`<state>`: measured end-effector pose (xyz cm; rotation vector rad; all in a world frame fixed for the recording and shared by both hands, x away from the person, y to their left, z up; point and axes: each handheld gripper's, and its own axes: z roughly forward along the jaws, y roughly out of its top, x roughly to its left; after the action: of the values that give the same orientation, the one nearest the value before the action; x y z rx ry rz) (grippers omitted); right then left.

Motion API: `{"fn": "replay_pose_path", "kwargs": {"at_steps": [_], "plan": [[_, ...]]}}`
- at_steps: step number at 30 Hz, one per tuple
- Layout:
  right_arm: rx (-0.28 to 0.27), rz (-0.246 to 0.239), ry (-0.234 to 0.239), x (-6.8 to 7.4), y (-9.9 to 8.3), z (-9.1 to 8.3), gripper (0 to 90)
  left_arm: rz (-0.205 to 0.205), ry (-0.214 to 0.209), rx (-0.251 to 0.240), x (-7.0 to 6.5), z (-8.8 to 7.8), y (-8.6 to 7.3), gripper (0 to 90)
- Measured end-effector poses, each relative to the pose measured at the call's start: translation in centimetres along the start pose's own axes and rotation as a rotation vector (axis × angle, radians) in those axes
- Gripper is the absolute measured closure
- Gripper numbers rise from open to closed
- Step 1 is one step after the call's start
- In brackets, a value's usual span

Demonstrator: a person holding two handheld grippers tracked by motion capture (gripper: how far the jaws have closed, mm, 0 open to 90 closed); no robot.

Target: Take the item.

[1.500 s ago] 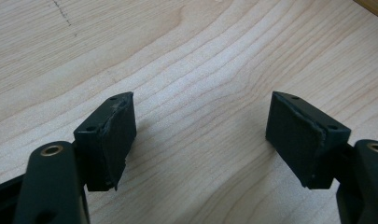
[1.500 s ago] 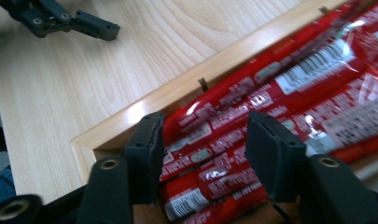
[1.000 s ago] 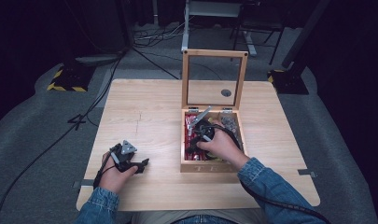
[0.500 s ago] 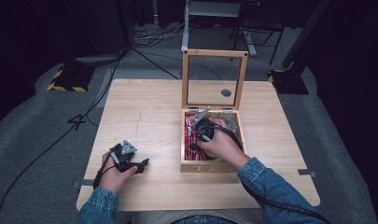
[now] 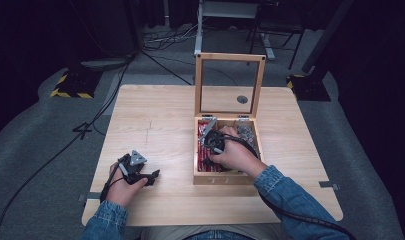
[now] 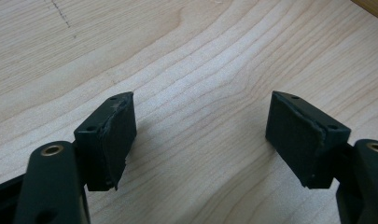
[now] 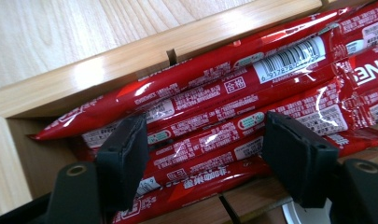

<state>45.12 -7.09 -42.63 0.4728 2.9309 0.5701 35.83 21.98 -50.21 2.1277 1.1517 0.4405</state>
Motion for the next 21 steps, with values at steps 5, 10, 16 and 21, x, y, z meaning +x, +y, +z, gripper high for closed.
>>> {"fn": "replay_pose_path", "kwargs": {"at_steps": [5,10,16,21], "plan": [[0.013,-0.016,-0.091,0.7,0.1,0.0,33.4,0.000,-0.001,0.000,0.0,0.0,0.0,24.7],[0.016,-0.002,-0.133,1.3,0.0,0.1,39.3,0.002,-0.002,0.002,0.0,0.0,0.0,24.7],[0.012,0.032,-0.145,1.7,-0.3,0.1,52.4,0.002,0.000,0.002,0.0,0.0,0.0,24.7],[0.024,0.065,-0.180,2.4,-0.3,0.1,60.1,0.001,-0.004,0.002,0.0,0.0,0.0,24.7]]}}
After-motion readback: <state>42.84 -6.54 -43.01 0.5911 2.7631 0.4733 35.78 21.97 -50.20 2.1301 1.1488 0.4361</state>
